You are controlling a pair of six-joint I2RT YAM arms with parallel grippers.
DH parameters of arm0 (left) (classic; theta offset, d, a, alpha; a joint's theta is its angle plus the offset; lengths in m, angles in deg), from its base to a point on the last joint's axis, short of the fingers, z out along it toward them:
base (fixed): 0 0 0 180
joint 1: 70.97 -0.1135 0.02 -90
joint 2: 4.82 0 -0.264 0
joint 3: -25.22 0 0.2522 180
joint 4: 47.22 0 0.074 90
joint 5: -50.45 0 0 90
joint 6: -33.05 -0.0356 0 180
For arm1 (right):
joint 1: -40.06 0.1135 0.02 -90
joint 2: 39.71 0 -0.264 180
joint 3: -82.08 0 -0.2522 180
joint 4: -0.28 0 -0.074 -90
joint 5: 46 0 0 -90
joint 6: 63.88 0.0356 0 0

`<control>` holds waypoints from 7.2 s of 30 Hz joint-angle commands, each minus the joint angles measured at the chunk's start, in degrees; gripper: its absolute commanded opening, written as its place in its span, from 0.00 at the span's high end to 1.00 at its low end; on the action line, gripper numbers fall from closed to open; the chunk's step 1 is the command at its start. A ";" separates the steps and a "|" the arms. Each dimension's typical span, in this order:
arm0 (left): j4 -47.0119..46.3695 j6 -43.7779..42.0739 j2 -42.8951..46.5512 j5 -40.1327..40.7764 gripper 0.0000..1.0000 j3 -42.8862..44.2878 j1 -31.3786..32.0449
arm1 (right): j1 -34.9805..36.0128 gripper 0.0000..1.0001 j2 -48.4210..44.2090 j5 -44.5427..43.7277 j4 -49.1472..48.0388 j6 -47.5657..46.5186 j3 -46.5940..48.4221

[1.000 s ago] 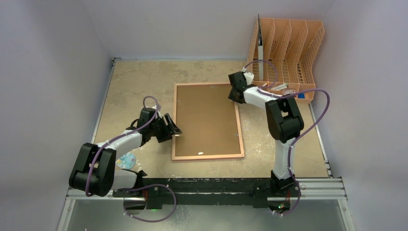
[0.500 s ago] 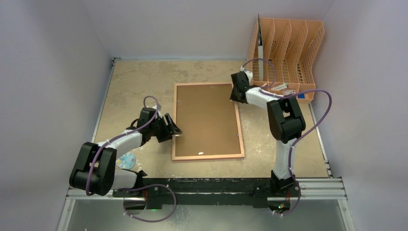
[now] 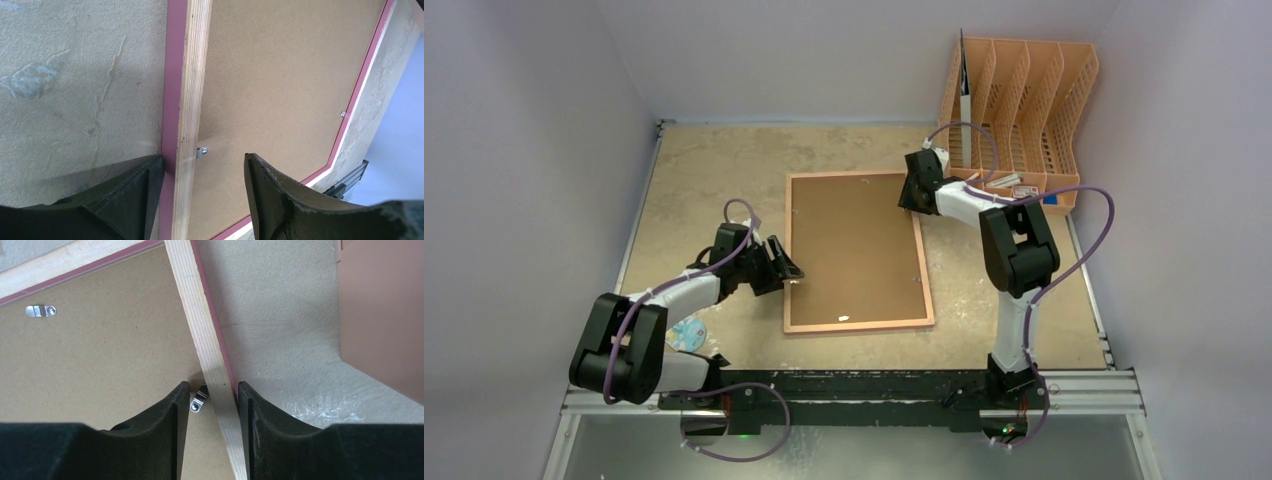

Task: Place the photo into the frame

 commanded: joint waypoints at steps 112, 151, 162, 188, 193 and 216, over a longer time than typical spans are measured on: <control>5.70 -3.68 -8.07 9.76 0.71 8.44 0.97 | 7.21 0.63 10.97 2.46 -3.47 -51.14 13.89; 8.94 -4.56 -4.72 5.93 0.57 10.65 0.92 | 5.65 0.35 -13.51 -17.28 12.81 20.17 -8.05; 7.25 -4.38 -5.27 3.80 0.57 9.61 0.97 | 3.60 0.45 -9.26 -13.72 12.91 27.37 -9.00; 1.65 -0.82 -6.68 -2.89 0.58 7.06 1.56 | 3.41 0.48 -11.14 -4.61 14.58 30.51 -15.06; 1.24 -0.56 -6.76 -2.84 0.58 6.70 1.71 | 3.33 0.43 -12.71 -4.12 14.62 31.56 -16.80; 0.04 -0.07 -7.95 -2.88 0.59 6.59 2.55 | 3.41 0.97 -13.34 -0.09 10.68 30.78 -17.83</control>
